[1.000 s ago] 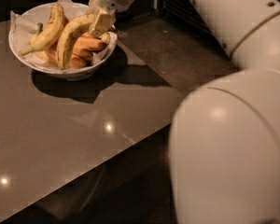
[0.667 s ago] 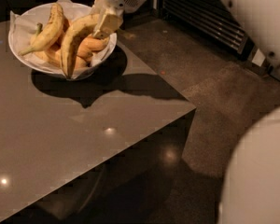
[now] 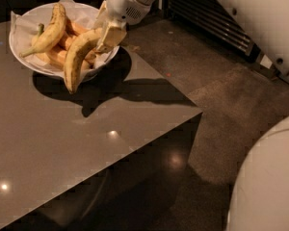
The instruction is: Pick banana from white bowl
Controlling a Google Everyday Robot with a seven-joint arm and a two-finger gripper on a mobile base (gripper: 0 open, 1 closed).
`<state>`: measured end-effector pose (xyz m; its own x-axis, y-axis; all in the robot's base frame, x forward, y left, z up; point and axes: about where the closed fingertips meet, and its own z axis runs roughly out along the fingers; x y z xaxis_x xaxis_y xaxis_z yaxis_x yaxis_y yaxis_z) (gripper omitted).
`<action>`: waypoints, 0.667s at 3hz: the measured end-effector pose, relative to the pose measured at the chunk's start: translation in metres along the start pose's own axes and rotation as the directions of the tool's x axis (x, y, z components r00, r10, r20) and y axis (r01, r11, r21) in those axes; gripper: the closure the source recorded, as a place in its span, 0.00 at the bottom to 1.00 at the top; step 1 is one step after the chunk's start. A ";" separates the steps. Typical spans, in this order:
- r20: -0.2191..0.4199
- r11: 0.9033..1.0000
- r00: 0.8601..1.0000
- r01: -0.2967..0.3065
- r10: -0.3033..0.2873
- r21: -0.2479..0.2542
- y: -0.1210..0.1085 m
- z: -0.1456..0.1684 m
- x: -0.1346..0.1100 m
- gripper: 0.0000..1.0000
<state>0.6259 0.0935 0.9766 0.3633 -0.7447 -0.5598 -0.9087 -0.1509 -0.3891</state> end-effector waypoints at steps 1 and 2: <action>0.004 1.000 1.000 0.001 -0.001 0.022 0.013 -0.010 -0.008 1.00; 0.030 0.996 0.999 -0.038 0.035 0.078 0.041 -0.031 -0.016 1.00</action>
Offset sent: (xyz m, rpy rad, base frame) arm -0.0912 -0.0400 0.0111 0.1175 -0.0337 -0.1482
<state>0.5765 0.0794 0.9926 0.3368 -0.7301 -0.5946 -0.9029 -0.0713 -0.4239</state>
